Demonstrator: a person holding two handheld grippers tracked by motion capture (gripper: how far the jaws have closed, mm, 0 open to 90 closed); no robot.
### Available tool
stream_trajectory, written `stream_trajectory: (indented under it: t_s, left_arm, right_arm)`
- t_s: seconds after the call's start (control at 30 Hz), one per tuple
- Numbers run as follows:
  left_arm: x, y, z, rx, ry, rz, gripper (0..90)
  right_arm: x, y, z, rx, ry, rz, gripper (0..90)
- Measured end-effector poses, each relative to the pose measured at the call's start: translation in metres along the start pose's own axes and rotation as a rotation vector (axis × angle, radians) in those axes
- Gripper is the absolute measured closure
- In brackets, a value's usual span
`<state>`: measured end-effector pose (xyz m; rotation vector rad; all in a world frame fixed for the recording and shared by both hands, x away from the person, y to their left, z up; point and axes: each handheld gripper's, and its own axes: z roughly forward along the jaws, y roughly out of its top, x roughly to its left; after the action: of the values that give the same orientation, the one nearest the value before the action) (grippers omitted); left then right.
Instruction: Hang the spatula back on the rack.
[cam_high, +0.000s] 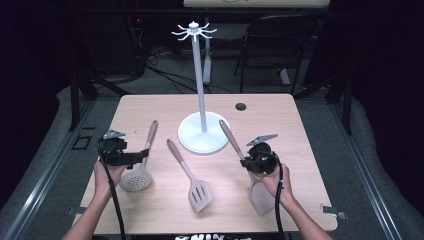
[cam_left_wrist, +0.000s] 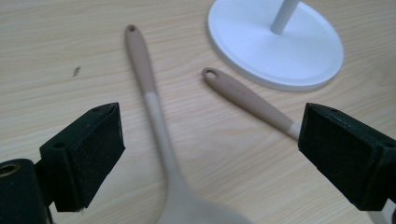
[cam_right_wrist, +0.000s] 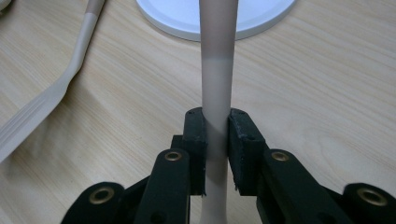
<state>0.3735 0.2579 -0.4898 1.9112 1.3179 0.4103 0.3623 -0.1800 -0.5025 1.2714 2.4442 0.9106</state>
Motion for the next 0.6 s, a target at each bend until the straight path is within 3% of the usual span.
stream_trajectory:
  t_s: [0.03, 0.2, 0.43, 0.53, 0.57, 0.6]
  left_arm:
    - [-0.009, 0.004, 0.004, 0.001, -0.022, 0.014, 6.8]
    - [-0.029, 0.013, 0.011, -0.001, -0.065, 0.058, 8.5]
    - [-0.047, 0.019, 0.02, -0.001, -0.104, 0.091, 6.6]
    - [-0.055, 0.022, 0.023, -0.013, -0.13, 0.093, 5.0]
    - [-0.058, 0.026, 0.024, -0.022, -0.172, 0.071, 4.5]
    - [-0.058, 0.026, 0.024, -0.022, -0.172, 0.071, 4.4]
  right_arm:
    - [0.003, 0.001, 0.001, -0.007, 0.008, -0.003, 78.8]
    - [0.008, 0.005, 0.002, -0.012, 0.004, -0.017, 78.8]
    - [0.014, 0.015, 0.001, -0.047, 0.008, -0.026, 78.8]
    - [0.019, 0.02, 0.001, -0.054, 0.012, -0.04, 78.8]
    - [0.022, 0.022, 0.003, -0.059, 0.017, -0.045, 78.8]
    - [0.022, 0.022, 0.003, -0.059, 0.017, -0.045, 78.8]
